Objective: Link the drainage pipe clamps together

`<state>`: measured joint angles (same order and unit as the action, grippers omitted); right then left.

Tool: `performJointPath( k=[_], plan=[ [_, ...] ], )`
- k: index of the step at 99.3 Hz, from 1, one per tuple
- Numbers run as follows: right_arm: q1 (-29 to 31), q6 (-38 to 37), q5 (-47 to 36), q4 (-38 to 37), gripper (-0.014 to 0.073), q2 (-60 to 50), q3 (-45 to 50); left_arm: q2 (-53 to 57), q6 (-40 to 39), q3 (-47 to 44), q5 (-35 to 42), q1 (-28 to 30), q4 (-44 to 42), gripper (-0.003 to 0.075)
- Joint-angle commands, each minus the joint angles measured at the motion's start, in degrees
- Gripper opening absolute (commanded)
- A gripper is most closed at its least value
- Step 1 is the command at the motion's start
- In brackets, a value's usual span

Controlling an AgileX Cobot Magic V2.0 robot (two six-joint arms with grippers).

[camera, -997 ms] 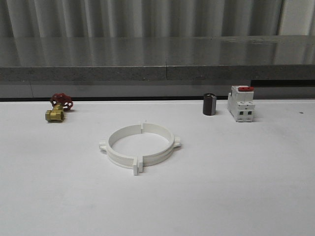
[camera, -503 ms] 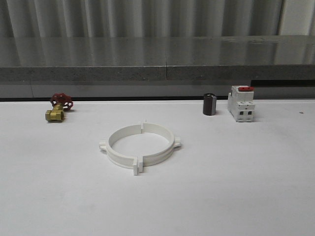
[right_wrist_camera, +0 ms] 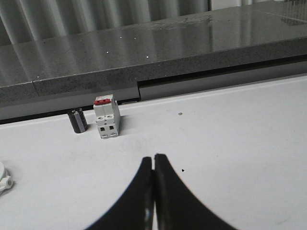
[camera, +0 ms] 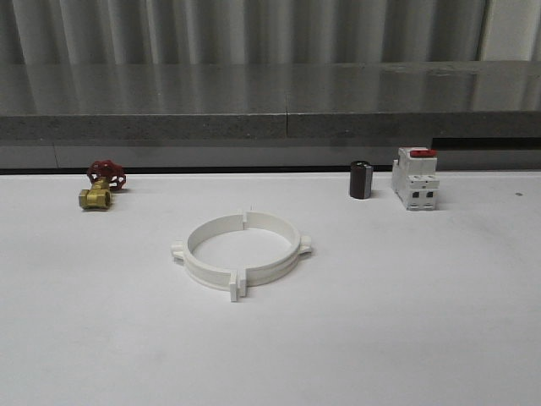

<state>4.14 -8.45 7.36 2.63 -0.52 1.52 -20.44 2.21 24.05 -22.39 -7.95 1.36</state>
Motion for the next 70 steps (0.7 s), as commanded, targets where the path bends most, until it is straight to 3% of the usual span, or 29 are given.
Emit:
performJointPath(
  k=[1,12,36,70],
  plan=[
    [0.23,0.12,-4.84,-0.44,-0.0118,-1.24,-0.85,3.81,-1.48,-2.66,8.98,1.13,-2.17,-0.002],
    [0.23,0.12,-4.84,-0.44,-0.0118,-1.24,-0.85,10.3,-5.99,-8.69,10.15,3.63,-5.42,-0.002],
    [0.23,0.12,-4.84,-0.44,-0.0118,-1.24,-0.85,22.69,-6.11,-18.1,11.45,4.9,-5.55,-0.002],
    [0.23,0.12,-4.84,-0.44,-0.0118,-1.24,-0.85,22.49,-6.21,-25.02,25.41,4.9,-6.0,-0.002]
  ],
)
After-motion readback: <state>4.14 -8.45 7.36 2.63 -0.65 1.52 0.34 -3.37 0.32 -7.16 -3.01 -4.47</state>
